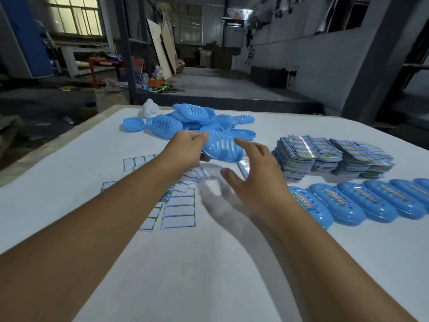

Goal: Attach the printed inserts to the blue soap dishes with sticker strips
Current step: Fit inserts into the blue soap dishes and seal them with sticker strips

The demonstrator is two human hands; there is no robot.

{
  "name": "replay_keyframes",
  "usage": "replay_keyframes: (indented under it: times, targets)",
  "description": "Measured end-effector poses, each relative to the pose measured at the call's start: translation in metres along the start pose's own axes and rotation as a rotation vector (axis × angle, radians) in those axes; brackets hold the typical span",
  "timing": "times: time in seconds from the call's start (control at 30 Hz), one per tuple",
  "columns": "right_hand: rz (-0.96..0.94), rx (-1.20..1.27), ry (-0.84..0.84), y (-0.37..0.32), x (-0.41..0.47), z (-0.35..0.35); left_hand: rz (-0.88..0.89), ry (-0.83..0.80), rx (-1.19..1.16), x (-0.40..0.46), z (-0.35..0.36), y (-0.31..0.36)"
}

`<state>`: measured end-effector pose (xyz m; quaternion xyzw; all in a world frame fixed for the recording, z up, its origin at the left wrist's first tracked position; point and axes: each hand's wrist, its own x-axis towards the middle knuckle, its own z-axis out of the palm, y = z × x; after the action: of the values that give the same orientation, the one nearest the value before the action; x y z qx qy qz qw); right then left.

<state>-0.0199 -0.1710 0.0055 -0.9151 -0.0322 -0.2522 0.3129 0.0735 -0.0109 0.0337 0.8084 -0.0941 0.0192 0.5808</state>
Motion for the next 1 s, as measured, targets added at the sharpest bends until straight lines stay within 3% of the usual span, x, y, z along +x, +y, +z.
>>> replay_keyframes:
  times: [0.13, 0.23, 0.3, 0.43, 0.5, 0.57, 0.7, 1.0]
  targets:
    - [-0.046, 0.064, -0.079, -0.002, -0.002, -0.003, -0.249, -0.055, -0.293, -0.036, -0.018, -0.003]
    - [-0.057, 0.119, -0.155, -0.003, -0.006, -0.003, -0.312, -0.051, -0.391, -0.054, -0.026, -0.004]
    - [-0.036, 0.143, -0.179, -0.003, -0.008, -0.003, -0.264, -0.024, -0.167, -0.062, -0.03, -0.007]
    - [0.006, 0.079, -0.218, 0.003, -0.008, -0.005, 0.006, 0.228, 0.762, -0.065, -0.044, -0.016]
    - [0.01, 0.01, -0.243, 0.005, -0.01, -0.005, -0.017, 0.236, 0.941, -0.067, -0.052, -0.018]
    - [0.025, -0.04, -0.277, 0.007, -0.011, -0.004, -0.057, 0.142, 1.014, -0.067, -0.055, -0.022]
    - [0.046, -0.077, -0.321, 0.008, -0.011, -0.003, -0.071, 0.064, 0.978, -0.068, -0.056, -0.024]
    - [0.036, -0.086, -0.341, 0.007, -0.012, -0.003, -0.254, 0.026, 0.567, -0.057, -0.065, -0.022]
